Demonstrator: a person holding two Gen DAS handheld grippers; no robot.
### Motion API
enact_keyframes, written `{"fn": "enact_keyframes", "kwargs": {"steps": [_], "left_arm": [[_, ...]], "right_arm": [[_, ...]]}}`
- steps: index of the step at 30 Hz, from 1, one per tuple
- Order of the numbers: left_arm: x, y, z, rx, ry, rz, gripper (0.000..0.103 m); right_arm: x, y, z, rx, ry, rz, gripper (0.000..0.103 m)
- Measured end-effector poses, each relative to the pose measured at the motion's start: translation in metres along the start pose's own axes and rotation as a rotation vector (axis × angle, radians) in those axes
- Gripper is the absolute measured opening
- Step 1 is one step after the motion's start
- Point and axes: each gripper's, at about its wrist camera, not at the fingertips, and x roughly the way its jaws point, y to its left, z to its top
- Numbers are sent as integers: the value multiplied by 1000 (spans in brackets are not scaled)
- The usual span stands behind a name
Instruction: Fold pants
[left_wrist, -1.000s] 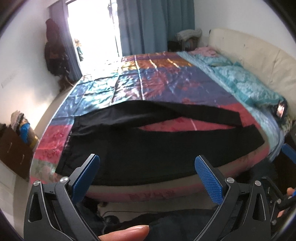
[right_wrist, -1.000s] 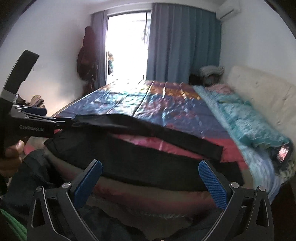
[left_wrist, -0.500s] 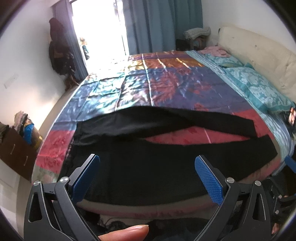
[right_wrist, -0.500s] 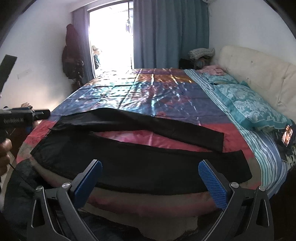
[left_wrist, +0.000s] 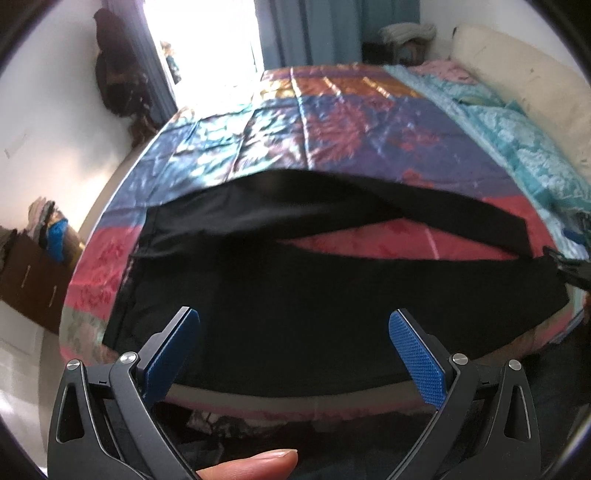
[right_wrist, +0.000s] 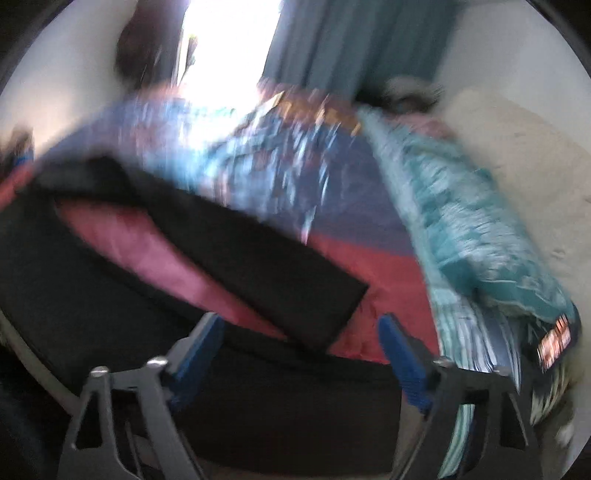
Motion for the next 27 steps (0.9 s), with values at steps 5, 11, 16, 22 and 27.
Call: {"fn": "enact_keyframes", "kwargs": {"steps": [5,11,16,22,27], "left_arm": [[13,2,0,-6,36,38,103],[27,-3,2,12,64,45,103],[39,-3,7,33,71,60,103],[56,5,58,20,-10,84,103],[58,6,105,-48,-89,64,103]], "right_arm": [[71,-3,1,-127,126,87,66],[114,-2,0,-170,177,33,56],[95,1,12,-189,154,33,7],[38,-38,90,-71,33,74,6],[62,-87,193,-32,3,4,6]]}}
